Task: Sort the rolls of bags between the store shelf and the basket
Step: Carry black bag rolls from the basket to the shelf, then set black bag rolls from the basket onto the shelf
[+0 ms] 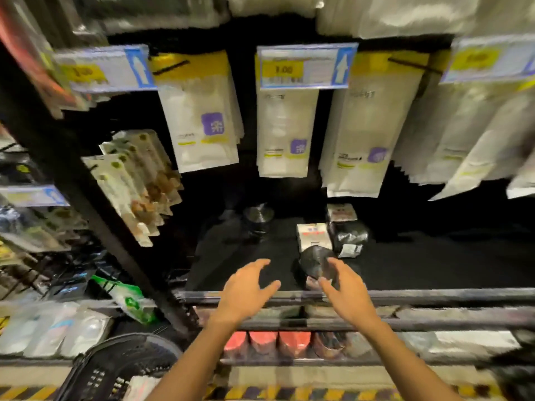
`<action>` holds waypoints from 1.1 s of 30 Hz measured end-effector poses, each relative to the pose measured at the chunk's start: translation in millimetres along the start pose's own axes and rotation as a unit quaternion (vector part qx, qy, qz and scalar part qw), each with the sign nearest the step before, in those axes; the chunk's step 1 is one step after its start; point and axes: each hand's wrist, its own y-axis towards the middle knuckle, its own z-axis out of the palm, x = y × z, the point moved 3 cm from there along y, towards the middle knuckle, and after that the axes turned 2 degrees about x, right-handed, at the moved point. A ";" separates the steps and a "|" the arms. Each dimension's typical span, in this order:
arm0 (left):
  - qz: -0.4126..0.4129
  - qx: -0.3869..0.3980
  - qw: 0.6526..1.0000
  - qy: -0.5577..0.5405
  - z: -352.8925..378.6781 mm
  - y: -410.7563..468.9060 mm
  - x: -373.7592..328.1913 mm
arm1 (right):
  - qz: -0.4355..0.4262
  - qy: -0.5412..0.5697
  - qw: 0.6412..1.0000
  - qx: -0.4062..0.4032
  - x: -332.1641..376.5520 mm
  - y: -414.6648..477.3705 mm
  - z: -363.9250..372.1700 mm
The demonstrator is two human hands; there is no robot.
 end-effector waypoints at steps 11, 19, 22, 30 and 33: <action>-0.070 0.003 0.980 -0.186 113.9 111.4 -38.7 | 0.103 0.064 0.992 -0.040 -121.3 119.1 -44.8; -0.051 -0.050 0.966 -0.247 180.8 139.1 -9.9 | 0.156 0.192 0.966 -0.074 -179.5 174.5 15.0; -0.054 -0.083 0.961 -0.259 183.4 145.3 -8.8 | 0.146 0.226 0.956 -0.115 -179.8 183.8 26.9; -0.075 -0.119 0.951 -0.274 177.4 145.9 -8.4 | 0.144 0.224 0.943 -0.201 -163.3 187.1 32.3; -0.094 -0.131 0.946 -0.280 164.3 142.5 -10.0 | 0.148 0.221 0.944 -0.197 -160.8 185.7 24.1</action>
